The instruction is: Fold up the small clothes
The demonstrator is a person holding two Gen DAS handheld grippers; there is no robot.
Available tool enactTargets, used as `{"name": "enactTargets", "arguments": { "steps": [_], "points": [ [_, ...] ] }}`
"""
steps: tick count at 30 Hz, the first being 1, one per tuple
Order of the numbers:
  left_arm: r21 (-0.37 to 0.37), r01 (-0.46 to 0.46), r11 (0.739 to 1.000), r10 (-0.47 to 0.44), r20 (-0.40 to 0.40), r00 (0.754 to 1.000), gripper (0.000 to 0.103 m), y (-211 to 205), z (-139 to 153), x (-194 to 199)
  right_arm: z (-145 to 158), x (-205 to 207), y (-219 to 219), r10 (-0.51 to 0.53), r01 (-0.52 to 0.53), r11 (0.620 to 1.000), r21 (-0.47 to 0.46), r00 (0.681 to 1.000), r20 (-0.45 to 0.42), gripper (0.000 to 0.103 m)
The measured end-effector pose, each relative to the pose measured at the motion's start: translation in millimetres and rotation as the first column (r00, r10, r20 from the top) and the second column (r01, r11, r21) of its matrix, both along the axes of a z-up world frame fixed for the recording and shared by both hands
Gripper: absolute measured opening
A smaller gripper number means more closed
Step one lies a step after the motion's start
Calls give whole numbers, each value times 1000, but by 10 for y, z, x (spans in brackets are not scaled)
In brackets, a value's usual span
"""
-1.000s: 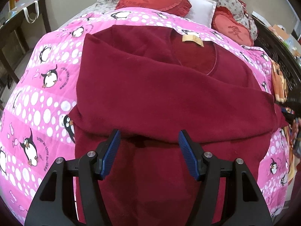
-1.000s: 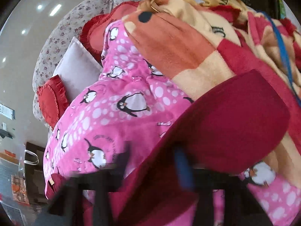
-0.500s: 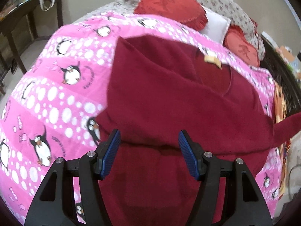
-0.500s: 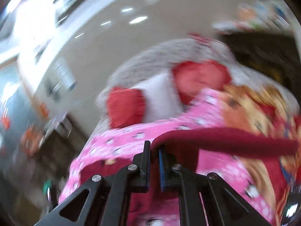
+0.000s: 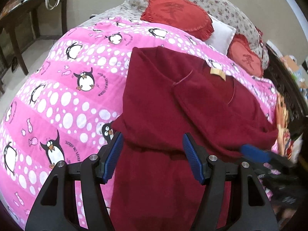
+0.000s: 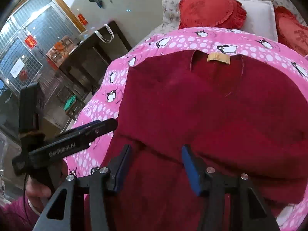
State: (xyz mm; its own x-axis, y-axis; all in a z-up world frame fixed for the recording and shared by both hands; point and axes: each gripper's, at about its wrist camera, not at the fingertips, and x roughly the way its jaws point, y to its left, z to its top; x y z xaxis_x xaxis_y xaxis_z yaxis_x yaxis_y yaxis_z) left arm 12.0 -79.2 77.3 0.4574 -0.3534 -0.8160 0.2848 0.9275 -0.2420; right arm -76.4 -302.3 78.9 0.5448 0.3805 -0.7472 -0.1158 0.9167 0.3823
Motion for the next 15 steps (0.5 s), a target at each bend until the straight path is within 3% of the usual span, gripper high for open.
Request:
{"name": "enactTargets", "arguments": {
  "steps": [3,8,15],
  "points": [
    [32,5,999,-5,-4,1000,64,-40,-82,22,199,-179,-260,-58,57,998,13,997,52,53],
    [-17,-8,1000,8,-37,999,64,-75,-146,43,376,-511,-614,-127,126,992,11,989,82,60],
    [29,19,999,-18,-24,1000,64,-195,-147,29,258,-824,-948,-211,209,977,38,977,38,60]
  ]
}}
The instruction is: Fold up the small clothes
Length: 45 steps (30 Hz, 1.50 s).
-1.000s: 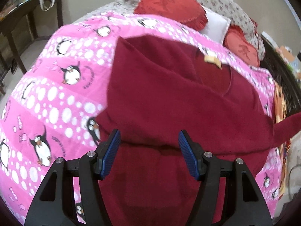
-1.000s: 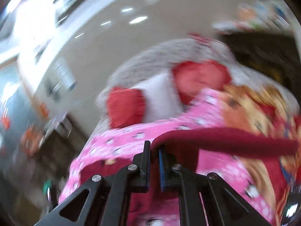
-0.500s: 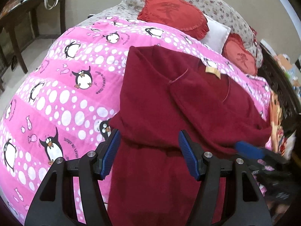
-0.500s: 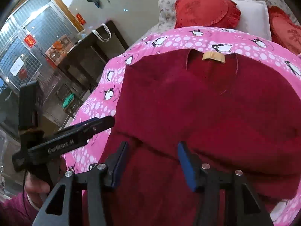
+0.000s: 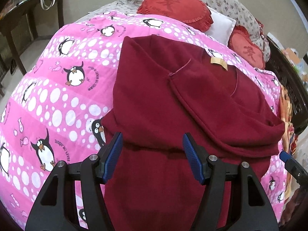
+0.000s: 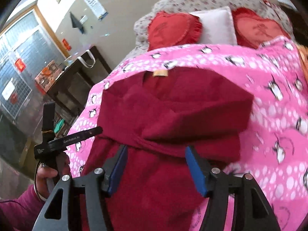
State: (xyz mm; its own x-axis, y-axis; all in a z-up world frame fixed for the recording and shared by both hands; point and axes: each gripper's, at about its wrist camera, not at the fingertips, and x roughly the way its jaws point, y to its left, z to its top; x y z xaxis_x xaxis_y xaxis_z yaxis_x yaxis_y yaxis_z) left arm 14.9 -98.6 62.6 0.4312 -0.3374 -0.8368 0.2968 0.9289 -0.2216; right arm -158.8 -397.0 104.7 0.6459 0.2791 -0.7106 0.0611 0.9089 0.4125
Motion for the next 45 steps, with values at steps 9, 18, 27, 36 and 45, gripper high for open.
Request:
{"name": "enactTargets", "arguments": {
  "steps": [9,18,27,36,45],
  "points": [
    [-41,-49,998,48,-24,999,64,126,-33,103,-75,-171,-306,-89,88,994,-61,996,-10,60],
    [-165,-93,982,83,-70,994,64,-21,-88,425,-161,-235,-508,-147,145,988,-44,989,-34,60],
    [-100,-11,995,9,-21,1000,64,-625,-207,638,-225,-307,-590,-164,164,986,-17,985,-47,60],
    [-107,71,992,-60,97,993,9,-610,234,548,-209,-317,-702,-198,199,980,29,979,-39,60],
    [-102,-25,994,39,142,989,9,78,367,426,-371,-217,-586,-173,172,985,-28,983,-66,60]
  ]
}}
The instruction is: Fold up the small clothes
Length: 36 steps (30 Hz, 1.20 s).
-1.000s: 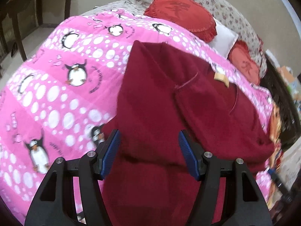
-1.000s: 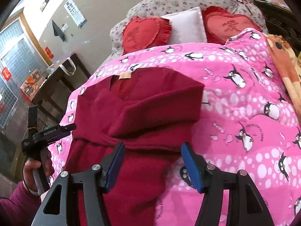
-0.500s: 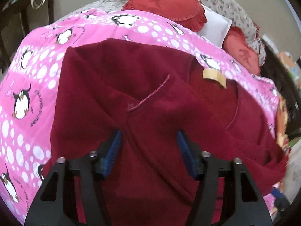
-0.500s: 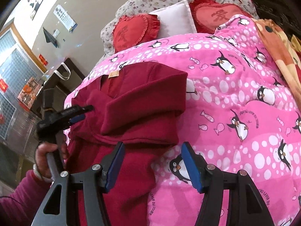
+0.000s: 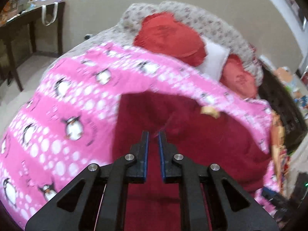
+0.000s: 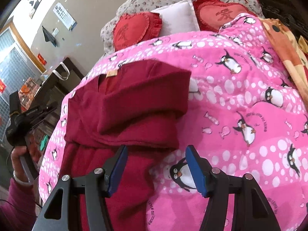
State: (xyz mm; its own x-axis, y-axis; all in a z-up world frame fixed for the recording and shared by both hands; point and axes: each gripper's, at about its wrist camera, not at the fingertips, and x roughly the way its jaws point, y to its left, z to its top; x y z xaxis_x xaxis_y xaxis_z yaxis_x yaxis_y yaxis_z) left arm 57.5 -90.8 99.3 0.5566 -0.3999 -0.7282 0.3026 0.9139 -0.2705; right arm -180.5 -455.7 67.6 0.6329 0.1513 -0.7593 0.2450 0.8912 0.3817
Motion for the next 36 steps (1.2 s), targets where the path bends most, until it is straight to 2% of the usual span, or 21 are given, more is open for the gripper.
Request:
{"name": "enactTargets", "arguments": {
  "steps": [3,6,7,8,10,11,13,15,19,24,25,26,27,29,32,35,36],
  "points": [
    [-29,27,999,-30,-78,997,9,-13,-170,3,-20,21,26,-2,2,1000,-8,1000,-9,60],
    [-65,28,998,-35,-108,994,12,-100,-228,1,10,13,59,8,-8,1000,-22,1000,-8,60],
    [-66,31,997,-38,-112,993,20,-156,-238,14,25,8,66,9,-10,1000,-24,1000,-6,60],
    [-63,31,998,-38,-117,992,36,-216,-250,25,34,0,66,10,-10,1000,-23,1000,-4,60],
    [-72,25,997,-35,-140,990,55,-321,-297,53,42,-9,53,8,-8,1000,-15,1000,-2,60],
    [-89,17,996,-30,-155,987,56,-369,-331,75,44,-14,47,6,-6,1000,-11,1000,-1,60],
    [-88,8,996,-24,-180,983,56,-454,-389,110,42,-24,27,1,-1,1000,-1,1000,2,60],
    [-47,-15,999,5,-200,980,56,-557,-478,170,35,-35,4,-4,4,1000,8,1000,3,60],
    [-19,-29,999,25,-155,988,56,-693,-523,260,-7,-62,-59,-11,11,1000,24,1000,1,60],
    [54,4,999,3,-144,990,55,-819,-611,343,-57,-97,-114,-38,39,998,49,999,-5,60],
    [68,15,998,-6,-132,991,43,-840,-595,331,-57,-111,-123,-40,40,998,55,999,0,60],
    [77,26,997,-17,-117,993,21,-842,-573,309,-59,-118,-126,-40,40,998,55,999,2,60],
    [83,32,996,-23,-108,994,12,-828,-541,287,-60,-120,-126,-41,41,998,52,999,1,60],
    [51,38,998,-33,-110,993,9,-783,-462,279,-74,-114,-142,-44,44,998,51,999,-2,60],
    [-44,42,998,-45,-87,995,9,-593,-193,229,-76,-112,-154,-44,43,997,58,999,2,60],
    [-102,-3,995,1,-24,1000,9,-285,59,163,-60,-115,-130,-37,37,998,49,999,12,60],
    [-109,-16,994,12,-33,999,9,-220,50,181,-64,-112,-127,-37,36,998,49,999,13,60]
  ]
}}
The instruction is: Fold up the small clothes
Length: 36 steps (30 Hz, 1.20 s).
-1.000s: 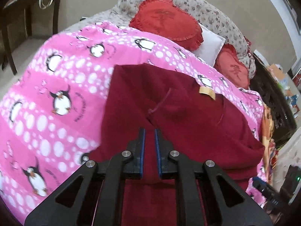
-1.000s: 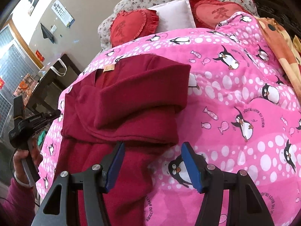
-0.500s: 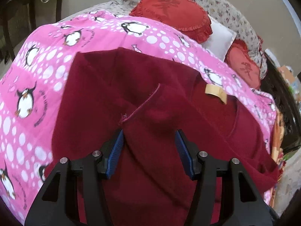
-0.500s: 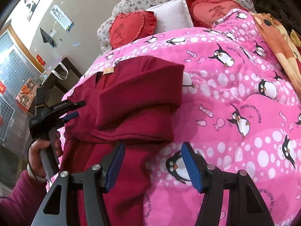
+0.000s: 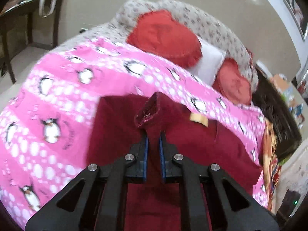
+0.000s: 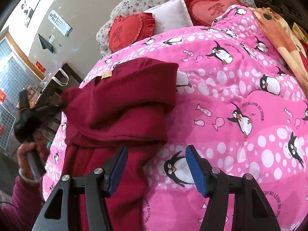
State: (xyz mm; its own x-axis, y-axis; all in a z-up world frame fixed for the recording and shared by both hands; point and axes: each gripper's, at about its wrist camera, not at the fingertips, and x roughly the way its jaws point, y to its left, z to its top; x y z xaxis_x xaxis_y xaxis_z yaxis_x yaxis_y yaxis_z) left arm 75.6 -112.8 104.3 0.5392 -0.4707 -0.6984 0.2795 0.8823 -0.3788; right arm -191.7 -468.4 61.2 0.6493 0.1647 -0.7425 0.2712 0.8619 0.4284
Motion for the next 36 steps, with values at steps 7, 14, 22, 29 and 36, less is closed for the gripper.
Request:
{"name": "enactTargets", "arguments": {
  "steps": [7,14,22,29,36],
  "points": [
    [101,-19,995,36,-163,986,9,92,-575,38,-48,-1,53,-1,0,999,-43,1000,-20,60],
    [86,-20,996,31,-137,990,9,120,-519,-18,-13,71,156,47,-48,985,-165,999,-10,60],
    [78,-24,997,33,-118,992,9,169,-420,-95,171,216,263,95,-82,978,-191,994,57,14],
    [133,-7,991,27,-143,989,9,184,-673,-169,-231,23,211,83,-113,973,-203,985,-152,6],
    [122,-4,993,22,-143,990,9,196,-664,-173,328,-57,-320,-77,78,997,-1,993,90,74]
  ]
}}
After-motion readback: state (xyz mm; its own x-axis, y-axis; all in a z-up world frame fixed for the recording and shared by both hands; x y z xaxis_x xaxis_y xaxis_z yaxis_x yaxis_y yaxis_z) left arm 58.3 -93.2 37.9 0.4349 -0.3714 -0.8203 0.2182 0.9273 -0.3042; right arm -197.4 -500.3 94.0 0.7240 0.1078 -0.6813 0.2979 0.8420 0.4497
